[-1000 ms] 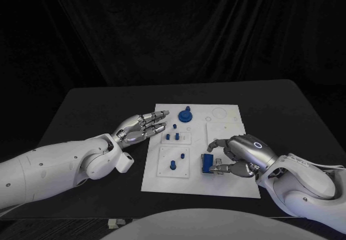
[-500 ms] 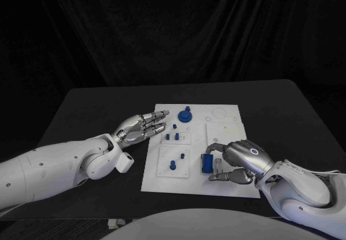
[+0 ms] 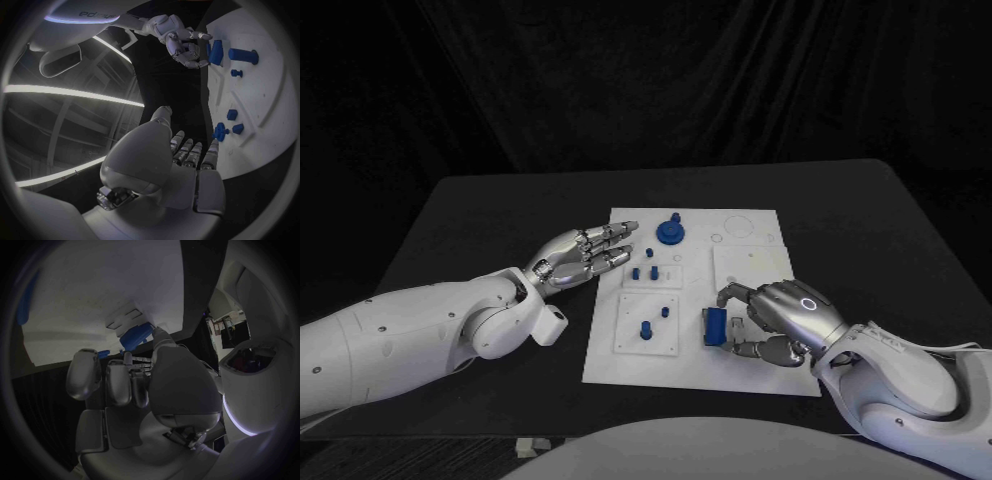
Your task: Assemble the parts on the task board
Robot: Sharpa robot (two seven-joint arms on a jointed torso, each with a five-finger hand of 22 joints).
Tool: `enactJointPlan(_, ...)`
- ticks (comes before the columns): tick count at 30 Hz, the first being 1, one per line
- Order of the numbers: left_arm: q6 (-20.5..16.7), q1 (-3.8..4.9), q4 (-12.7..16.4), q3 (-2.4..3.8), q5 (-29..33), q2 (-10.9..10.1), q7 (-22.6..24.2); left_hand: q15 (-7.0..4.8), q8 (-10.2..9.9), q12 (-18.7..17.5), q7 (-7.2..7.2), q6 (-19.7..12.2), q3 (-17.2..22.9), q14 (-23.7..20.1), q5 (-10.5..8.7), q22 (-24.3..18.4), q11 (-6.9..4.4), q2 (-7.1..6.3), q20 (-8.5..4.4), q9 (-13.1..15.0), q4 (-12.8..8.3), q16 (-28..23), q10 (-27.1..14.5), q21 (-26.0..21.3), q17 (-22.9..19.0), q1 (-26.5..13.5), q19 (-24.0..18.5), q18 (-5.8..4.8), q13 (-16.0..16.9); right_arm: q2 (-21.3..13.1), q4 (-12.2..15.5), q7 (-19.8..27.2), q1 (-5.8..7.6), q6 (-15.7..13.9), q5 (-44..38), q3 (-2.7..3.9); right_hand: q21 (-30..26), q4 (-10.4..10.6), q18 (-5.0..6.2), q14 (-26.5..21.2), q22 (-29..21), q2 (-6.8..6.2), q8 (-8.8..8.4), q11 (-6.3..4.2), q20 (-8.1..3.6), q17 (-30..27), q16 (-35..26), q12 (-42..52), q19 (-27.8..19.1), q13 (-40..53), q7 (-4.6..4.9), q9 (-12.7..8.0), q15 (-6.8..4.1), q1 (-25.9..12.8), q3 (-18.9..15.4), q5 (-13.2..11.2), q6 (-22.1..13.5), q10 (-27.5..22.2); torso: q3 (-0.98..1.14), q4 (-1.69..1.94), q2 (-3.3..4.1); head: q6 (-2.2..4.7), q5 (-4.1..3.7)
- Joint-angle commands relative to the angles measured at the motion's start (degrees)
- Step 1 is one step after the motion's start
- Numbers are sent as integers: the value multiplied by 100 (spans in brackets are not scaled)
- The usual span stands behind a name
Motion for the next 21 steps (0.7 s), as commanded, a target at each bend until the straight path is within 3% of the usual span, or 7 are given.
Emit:
enactJointPlan(1, 68, -6, 9, 5, 16, 13, 96, 32, 16, 2, 270, 38, 16, 6, 31, 6, 24, 5, 10, 6, -23, 36, 2, 33, 9, 64, 36, -60, 3, 13, -4, -221, -21, 41, -151, 1, -43, 2, 41, 94, 921, 71, 133, 34, 22, -40, -49, -45, -18, 1419, -14, -19, 39, -15, 37, 259, -36, 539, -1, 2, 1, 1, 4)
enactJointPlan(9, 84, -8, 5, 5, 16, 19, 85, 32, 16, 2, 270, 38, 16, 6, 31, 6, 24, 5, 10, 6, -23, 36, 2, 33, 9, 64, 36, -60, 3, 70, -32, -227, -33, 42, -156, 1, -74, 6, 46, 91, 914, 77, 211, 31, 20, -64, -63, -61, -25, 1405, -17, -38, 37, -45, 32, 354, -31, 530, -1, 0, -1, 1, 10)
enactJointPlan(16, 86, -8, 6, 5, 16, 15, 81, 32, 16, 2, 270, 38, 16, 6, 31, 6, 24, 5, 10, 6, -23, 36, 2, 33, 9, 64, 36, -60, 3, 109, -52, -226, -36, 52, -156, 1, -112, 9, 51, 81, 905, 48, 295, 31, 19, -111, -94, -83, -31, 1385, -19, -86, 36, -164, -11, 200, -74, 518, -1, 0, 0, 1, 16)
enactJointPlan(19, 87, -9, 6, 5, 16, 15, 80, 32, 16, 2, 270, 38, 16, 6, 31, 6, 24, 5, 10, 6, -23, 36, 2, 33, 9, 64, 36, -60, 3, 119, -50, -238, -37, 49, -156, 1, -148, 20, 54, 78, 899, -53, 339, 37, 20, -146, -119, -90, -32, 1376, -10, -188, 39, -336, -70, -382, -226, 513, -2, 0, 0, 1, 18)
enactJointPlan(21, 89, -9, 5, 5, 16, 15, 79, 32, 16, 2, 270, 38, 16, 6, 31, 6, 24, 5, 10, 6, -23, 36, 2, 33, 9, 64, 36, -60, 3, 122, -47, -252, -38, 48, -156, 1, -165, 26, 55, 80, 897, -142, 358, 49, 26, -153, -126, -94, -31, 1371, 5, -260, 48, -400, -95, -644, -332, 510, -1, 1, -1, 1, 20)
